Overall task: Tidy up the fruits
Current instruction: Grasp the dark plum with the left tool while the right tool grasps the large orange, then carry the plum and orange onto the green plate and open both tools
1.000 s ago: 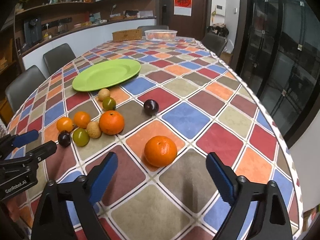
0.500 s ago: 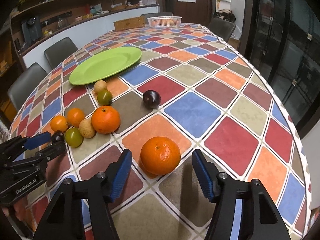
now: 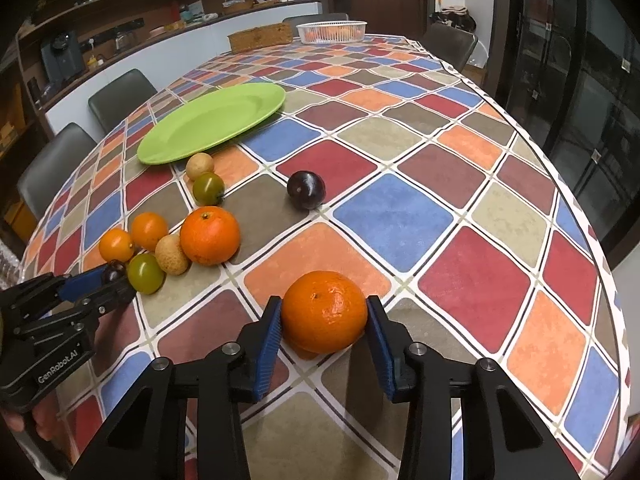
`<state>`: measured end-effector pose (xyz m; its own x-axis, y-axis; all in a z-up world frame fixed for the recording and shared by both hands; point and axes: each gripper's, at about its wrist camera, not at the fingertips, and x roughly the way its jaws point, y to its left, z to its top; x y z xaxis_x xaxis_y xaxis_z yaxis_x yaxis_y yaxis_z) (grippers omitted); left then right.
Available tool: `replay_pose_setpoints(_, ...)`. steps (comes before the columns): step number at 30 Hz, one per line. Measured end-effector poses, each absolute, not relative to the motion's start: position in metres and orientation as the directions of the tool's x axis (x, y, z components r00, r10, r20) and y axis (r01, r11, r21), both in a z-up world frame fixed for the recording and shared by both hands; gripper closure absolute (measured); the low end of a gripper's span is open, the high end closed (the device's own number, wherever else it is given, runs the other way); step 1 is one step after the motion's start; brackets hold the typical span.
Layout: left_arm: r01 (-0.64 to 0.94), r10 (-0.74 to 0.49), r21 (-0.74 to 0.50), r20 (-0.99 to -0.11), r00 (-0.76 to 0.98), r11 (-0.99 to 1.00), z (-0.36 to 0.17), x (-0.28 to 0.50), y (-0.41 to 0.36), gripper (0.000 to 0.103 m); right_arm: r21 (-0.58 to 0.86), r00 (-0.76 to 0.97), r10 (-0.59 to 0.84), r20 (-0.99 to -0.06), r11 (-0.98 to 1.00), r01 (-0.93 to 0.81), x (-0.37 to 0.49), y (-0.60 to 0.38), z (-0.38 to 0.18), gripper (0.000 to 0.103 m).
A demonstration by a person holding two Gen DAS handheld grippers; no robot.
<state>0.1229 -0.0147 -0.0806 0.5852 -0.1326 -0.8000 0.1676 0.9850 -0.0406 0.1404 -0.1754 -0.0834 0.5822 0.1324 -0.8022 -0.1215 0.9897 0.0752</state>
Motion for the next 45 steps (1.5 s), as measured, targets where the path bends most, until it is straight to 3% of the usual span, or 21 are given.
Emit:
replay_pose_setpoints(28,0.211,-0.209,-0.082,-0.683,0.7,0.974,-0.015,0.137,0.023,0.075,0.131,0.629,0.333,-0.702,0.929,-0.346,0.161,-0.108,-0.02,0.061)
replay_pose_setpoints(45,0.217,-0.253,-0.145,-0.728,0.638,0.965,-0.006,0.236,0.053,0.075,0.144,0.531,0.41,-0.742,0.871,-0.47,0.275,-0.063,-0.006,0.061)
